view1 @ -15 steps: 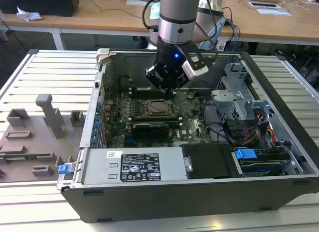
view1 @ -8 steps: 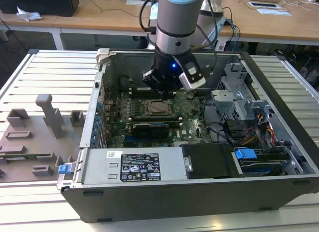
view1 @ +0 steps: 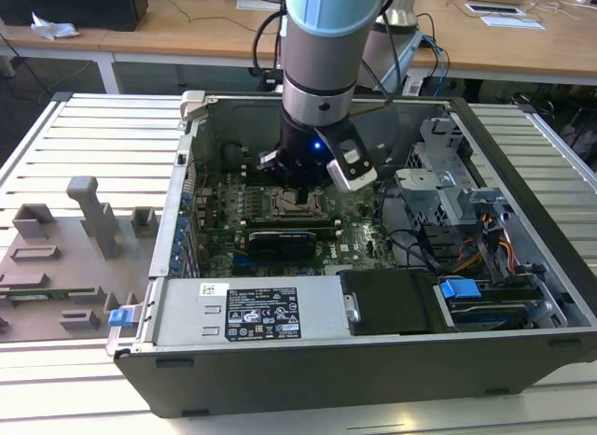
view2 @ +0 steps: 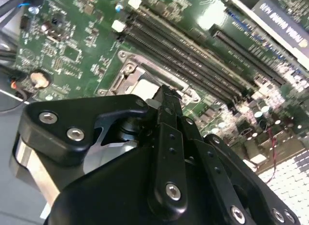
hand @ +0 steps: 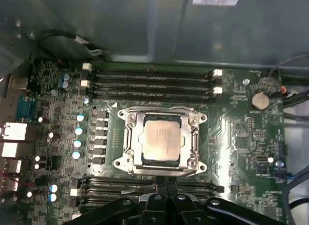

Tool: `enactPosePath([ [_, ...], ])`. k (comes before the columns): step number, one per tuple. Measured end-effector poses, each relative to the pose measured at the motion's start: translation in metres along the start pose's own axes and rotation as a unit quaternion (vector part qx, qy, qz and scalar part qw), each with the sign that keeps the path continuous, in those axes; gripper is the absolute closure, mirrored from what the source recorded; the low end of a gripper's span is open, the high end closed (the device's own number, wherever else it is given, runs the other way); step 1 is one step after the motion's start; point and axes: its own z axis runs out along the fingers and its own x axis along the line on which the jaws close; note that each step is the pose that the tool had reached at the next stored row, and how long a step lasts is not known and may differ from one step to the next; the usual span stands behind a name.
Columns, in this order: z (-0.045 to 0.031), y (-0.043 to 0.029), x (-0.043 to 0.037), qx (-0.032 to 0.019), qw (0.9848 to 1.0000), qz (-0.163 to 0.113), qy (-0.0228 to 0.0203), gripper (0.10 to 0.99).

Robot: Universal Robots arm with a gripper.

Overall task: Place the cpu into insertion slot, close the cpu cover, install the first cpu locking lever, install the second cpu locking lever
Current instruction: 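Install the second cpu locking lever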

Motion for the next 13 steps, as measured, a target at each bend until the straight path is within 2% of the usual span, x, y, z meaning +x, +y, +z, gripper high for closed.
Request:
enactPosePath([
  [3, 0.0034, -0.0019, 0.0076, -0.0018, 1.0, 0.0, -0.0001, 0.98],
  [8, 0.0109, -0.0039, 0.0188, -0.002, 1.0, 0.0, -0.0001, 0.98],
  [13, 0.0214, -0.0067, 0.0296, -0.002, 1.0, 0.0, -0.0001, 0.98],
])
